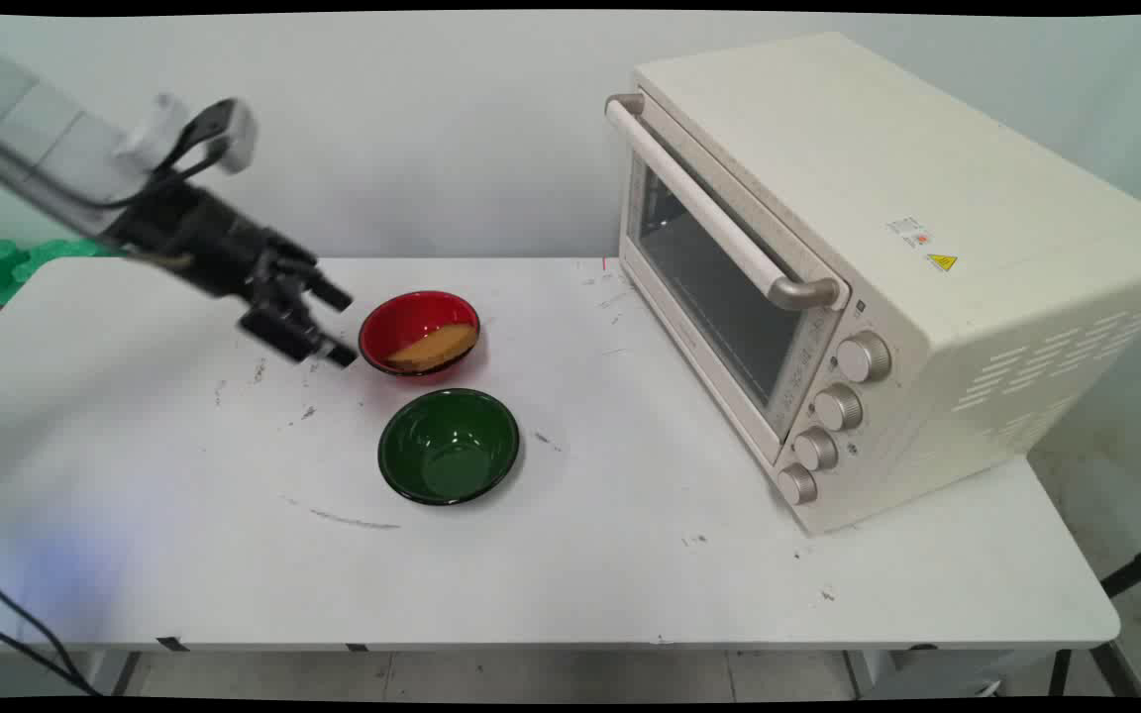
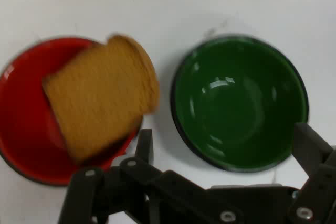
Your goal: Open the oven
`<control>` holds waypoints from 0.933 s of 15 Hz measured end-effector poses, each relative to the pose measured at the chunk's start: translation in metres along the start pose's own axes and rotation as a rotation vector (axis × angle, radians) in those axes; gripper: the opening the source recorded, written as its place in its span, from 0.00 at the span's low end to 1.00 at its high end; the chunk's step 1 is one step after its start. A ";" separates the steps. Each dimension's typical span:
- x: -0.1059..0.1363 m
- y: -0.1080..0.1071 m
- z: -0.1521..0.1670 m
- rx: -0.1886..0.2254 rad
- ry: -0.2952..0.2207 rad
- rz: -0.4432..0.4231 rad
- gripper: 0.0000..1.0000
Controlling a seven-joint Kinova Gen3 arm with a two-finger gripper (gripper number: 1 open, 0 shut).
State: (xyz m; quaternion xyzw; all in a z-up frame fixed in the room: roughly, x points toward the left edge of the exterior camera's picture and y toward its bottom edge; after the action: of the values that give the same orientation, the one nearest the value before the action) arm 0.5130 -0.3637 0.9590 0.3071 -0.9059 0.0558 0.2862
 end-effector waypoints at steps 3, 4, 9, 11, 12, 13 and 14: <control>0.039 -0.007 0.006 0.016 0.000 -0.017 1.00; 0.060 -0.008 0.010 0.022 -0.003 -0.016 1.00; 0.158 -0.013 0.019 0.033 0.001 -0.001 1.00; 0.194 -0.012 0.023 0.031 0.000 0.007 1.00; 0.208 -0.011 0.026 0.029 -0.001 0.011 1.00; 0.223 -0.009 0.029 0.028 -0.002 0.016 1.00; 0.238 -0.008 0.032 0.026 -0.002 0.021 1.00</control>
State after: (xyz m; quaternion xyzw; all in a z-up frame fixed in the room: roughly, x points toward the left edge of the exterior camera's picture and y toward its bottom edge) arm 0.3482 -0.5041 1.0633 0.3015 -0.9085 0.0702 0.2807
